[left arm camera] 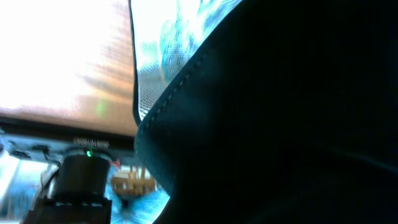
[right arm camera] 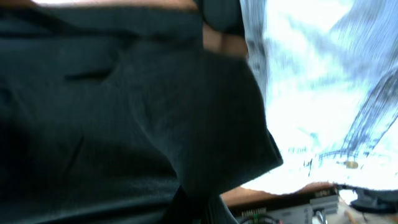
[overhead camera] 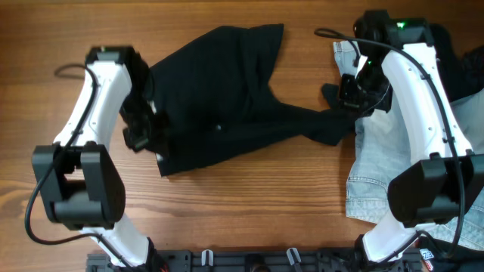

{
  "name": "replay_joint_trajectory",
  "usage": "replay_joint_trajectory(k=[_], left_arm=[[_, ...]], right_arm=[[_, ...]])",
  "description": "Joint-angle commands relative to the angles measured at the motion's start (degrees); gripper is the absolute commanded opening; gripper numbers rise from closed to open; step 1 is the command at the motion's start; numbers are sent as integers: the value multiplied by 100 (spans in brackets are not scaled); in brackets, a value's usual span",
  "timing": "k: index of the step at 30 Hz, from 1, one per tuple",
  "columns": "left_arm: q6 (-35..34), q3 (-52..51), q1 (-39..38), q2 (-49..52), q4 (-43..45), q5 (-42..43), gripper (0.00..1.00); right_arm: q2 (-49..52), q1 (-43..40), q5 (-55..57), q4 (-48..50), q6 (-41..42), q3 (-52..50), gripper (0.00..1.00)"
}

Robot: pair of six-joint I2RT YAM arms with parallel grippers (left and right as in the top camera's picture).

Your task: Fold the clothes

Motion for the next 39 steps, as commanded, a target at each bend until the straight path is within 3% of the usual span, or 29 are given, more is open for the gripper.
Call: replay_joint_trajectory(k=[1,5,10,13,23,24,25,26,27,28,33,35,39], left_arm=[[-518,-1067,380,-890,131,-1641,4],[-656,-1464,387,-1803,400,-1408,4],[-1576,-1469,839,-1869,2107,-1414,4],[-2184,-1469,1405,-1738,3117,-1381,4],[-2503,-1469,1596,-732,5209,-1147,4],[-2503,-1469,1587,-660,5370,-1150,9],[-2498,-1469,1576,-603,5628,-1102,23],[-2498,-1469,1578,-595,5801,-1043,34],[-2496,-1467,1585,-603,5882,-946,65],[-2433,-1467,1587,-605,5729,-756,79],[-2103,-1475,1499,-603,4076,-468,100],[-1541,-1685,1248,-597,4266,-378,100],[-1578,-2341,844,-411,5383,-376,100]], right_arm=[[-175,-702,2149,-4,83,-254,4],[-378,-708,2190,535,-146,-262,4],[-409,-326,181,3987,-1786,-2,4],[-374,26,-542,5687,-1803,-2,4],[1416,1056,-796,8511,-1878,-2,4],[1613,1126,-940,8870,-1869,-2,6],[1768,1182,-975,9167,-1864,-2,30],[1862,1226,-968,9309,-1869,-2,68],[1897,1226,-968,9291,-1869,-2,100],[1853,1187,-920,9053,-1869,-2,100],[1523,765,-472,7049,-1869,-2,100],[1255,509,24,5991,-1867,-2,100],[699,260,149,4931,-1882,-2,100]])
